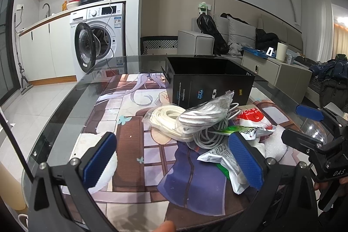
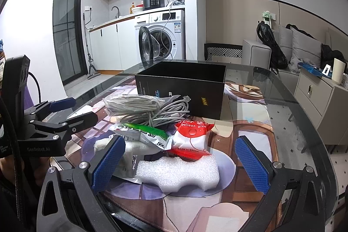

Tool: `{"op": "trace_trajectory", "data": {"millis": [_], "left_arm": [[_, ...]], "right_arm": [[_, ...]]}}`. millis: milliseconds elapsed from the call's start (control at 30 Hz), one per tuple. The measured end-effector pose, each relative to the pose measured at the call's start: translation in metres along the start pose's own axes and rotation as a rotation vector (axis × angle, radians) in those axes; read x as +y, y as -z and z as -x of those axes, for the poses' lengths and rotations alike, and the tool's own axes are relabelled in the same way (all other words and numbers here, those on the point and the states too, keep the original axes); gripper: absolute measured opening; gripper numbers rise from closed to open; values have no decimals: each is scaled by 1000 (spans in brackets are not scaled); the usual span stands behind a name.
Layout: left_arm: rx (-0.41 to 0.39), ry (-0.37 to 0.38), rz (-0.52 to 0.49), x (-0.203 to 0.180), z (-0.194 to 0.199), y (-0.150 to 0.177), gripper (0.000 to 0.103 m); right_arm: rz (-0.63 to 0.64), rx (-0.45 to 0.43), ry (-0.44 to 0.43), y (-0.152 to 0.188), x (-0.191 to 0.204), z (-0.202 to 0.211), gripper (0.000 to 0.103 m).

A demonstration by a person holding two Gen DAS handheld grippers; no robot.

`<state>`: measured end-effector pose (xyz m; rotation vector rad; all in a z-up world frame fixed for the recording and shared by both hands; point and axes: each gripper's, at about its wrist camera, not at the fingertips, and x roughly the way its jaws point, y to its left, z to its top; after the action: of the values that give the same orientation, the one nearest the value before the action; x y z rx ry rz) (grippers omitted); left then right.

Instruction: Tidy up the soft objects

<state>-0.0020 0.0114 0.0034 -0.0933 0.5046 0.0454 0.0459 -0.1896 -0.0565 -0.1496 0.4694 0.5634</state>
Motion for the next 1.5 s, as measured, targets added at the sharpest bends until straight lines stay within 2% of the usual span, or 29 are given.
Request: {"op": "trace_trajectory", "data": {"millis": [533, 933, 1200, 1367, 1500], "left_arm": [[3, -12, -3, 1, -3, -2, 103], [13, -29, -29, -3, -7, -5, 103], [-3, 16, -71, -10, -3, -9, 103], [15, 61, -77, -9, -4, -12, 103], [31, 78, -63, -7, -7, -15, 103]], "right_arm": [[4, 18, 2, 1, -2, -2, 103], [-9, 91, 8, 3, -10, -13, 103], [6, 166, -25, 8, -12, -20, 103], [2, 206, -31, 15, -12, -30, 103], [-10, 214, -71, 16, -10, -34, 103]]}}
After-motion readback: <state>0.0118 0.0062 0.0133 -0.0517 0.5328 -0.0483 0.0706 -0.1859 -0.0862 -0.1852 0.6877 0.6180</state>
